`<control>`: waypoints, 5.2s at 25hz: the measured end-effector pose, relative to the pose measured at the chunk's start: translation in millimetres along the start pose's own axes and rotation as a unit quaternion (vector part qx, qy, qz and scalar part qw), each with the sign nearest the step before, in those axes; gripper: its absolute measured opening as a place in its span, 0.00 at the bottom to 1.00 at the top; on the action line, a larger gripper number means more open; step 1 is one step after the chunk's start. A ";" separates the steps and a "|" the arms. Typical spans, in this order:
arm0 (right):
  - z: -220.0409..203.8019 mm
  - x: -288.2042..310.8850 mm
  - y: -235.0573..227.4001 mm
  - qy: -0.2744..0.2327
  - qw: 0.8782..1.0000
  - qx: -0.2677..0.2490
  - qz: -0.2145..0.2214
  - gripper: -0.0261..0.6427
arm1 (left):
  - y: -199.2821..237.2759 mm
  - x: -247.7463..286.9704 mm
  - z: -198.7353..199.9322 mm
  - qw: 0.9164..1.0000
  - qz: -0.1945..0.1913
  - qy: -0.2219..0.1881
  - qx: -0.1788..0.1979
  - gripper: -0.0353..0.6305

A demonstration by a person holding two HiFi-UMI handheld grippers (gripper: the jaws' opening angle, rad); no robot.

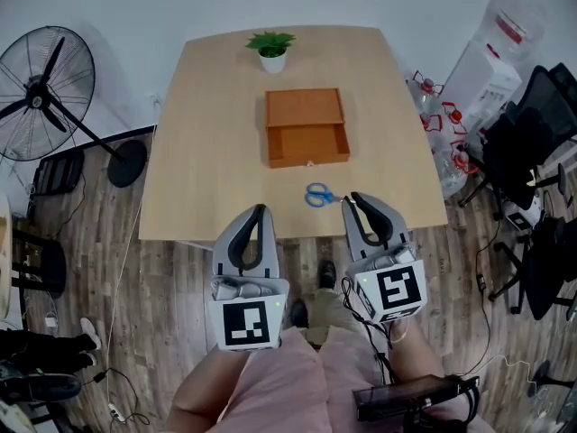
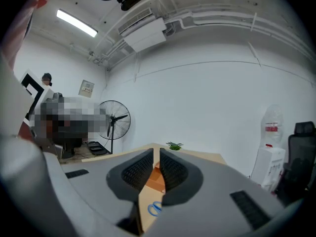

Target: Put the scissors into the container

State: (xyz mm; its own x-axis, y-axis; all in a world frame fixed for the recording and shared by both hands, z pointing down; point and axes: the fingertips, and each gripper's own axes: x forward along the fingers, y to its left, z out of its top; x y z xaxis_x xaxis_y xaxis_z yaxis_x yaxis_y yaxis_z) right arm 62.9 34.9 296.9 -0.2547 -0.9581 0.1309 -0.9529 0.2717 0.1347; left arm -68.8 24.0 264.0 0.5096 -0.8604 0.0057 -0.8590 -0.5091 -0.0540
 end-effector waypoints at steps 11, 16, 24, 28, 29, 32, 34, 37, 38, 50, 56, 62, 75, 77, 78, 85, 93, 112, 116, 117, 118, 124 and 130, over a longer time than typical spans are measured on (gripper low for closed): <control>-10.3 69.2 -56.0 0.002 0.999 0.014 0.032 0.11 | 4.9 89.0 0.8 1.000 0.018 0.013 0.017 0.06; 6.4 96.2 -85.1 -0.021 0.998 0.011 0.060 0.11 | 0.5 126.7 16.5 0.999 0.042 0.000 0.031 0.06; 20.3 137.2 -108.6 -0.042 0.994 -0.001 0.100 0.11 | 10.3 165.5 25.9 0.996 0.078 -0.006 0.035 0.06; 10.4 151.8 -110.8 -0.023 0.993 0.001 0.114 0.12 | 17.1 182.0 17.6 0.996 0.079 0.007 0.026 0.06; 5.4 155.3 -110.7 -0.015 0.993 0.002 0.119 0.12 | 18.7 186.0 13.6 0.997 0.080 0.012 0.022 0.06; -10.9 165.4 -104.7 0.002 0.990 0.002 0.139 0.15 | 26.3 196.2 -2.6 0.996 0.082 0.031 0.010 0.06; -22.1 169.3 -97.2 0.008 0.988 0.006 0.155 0.16 | 31.0 200.0 -15.6 0.995 0.084 0.047 0.002 0.06; -45.9 172.7 -82.8 0.034 0.983 0.005 0.181 0.16 | 37.9 202.5 -36.1 0.994 0.089 0.069 -0.011 0.06; -54.7 173.5 -76.6 0.043 0.980 0.003 0.192 0.16 | 40.4 202.8 -44.1 0.993 0.090 0.078 -0.014 0.06; -183.4 140.2 -10.3 0.202 0.920 -0.054 0.330 0.17 | 51.6 178.5 -138.1 0.979 0.114 0.164 -0.049 0.06; -229.5 137.6 -1.2 0.262 0.898 -0.094 0.342 0.18 | 61.4 168.0 -171.1 0.972 0.122 0.187 -0.070 0.06; -255.0 138.0 6.5 0.307 0.874 -0.139 0.349 0.18 | 75.0 163.0 -178.2 0.971 0.127 0.185 -0.079 0.06; -275.2 143.0 3.3 0.339 0.867 -0.128 0.343 0.17 | 82.1 167.2 -174.9 0.972 0.131 0.182 -0.075 0.06; -263.1 149.9 0.5 0.326 0.878 -0.109 0.335 0.17 | 82.5 169.5 -167.8 0.973 0.129 0.176 -0.071 0.06; -254.1 153.5 -0.9 0.315 0.884 -0.098 0.331 0.17 | 82.8 169.9 -162.5 0.974 0.128 0.172 -0.067 0.06; -164.9 173.3 -7.6 0.208 0.933 -0.057 0.290 0.17 | 85.5 163.5 -101.2 0.985 0.121 0.116 -0.042 0.06; -46.7 193.1 -36.4 0.078 0.964 -0.026 0.253 0.17 | 86.0 174.9 -17.9 0.993 0.110 0.041 -0.005 0.06; 44.3 228.9 -60.4 -0.007 0.974 -0.086 0.208 0.17 | 110.2 180.9 44.3 0.992 0.116 -0.029 0.030 0.06; 24.6 239.7 -59.2 0.012 0.973 -0.090 0.211 0.17 | 115.1 187.9 29.3 0.993 0.114 -0.010 0.024 0.06; 18.4 242.4 -57.6 0.017 0.972 -0.092 0.215 0.17 | 116.5 189.8 24.0 0.993 0.114 -0.002 0.020 0.06; 11.3 244.4 -56.3 0.024 0.971 -0.092 0.217 0.17 | 117.4 191.7 18.5 0.993 0.113 0.006 0.017 0.06; -44.0 252.7 -48.9 0.088 0.965 -0.088 0.229 0.16 | 123.5 198.5 -15.6 0.993 0.108 0.050 0.005 0.06; -91.2 258.4 -41.8 0.142 0.957 -0.088 0.236 0.16 | 131.7 200.4 -49.2 0.990 0.111 0.089 -0.012 0.06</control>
State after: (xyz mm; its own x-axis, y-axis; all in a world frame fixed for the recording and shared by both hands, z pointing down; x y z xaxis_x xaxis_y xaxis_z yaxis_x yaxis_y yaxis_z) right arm 52.0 -215.8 414.7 -0.5714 -0.6679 0.4770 -0.6934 0.7037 0.1547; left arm -82.3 -216.7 307.2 0.2938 -0.9400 0.1731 -0.9505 -0.3064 -0.0506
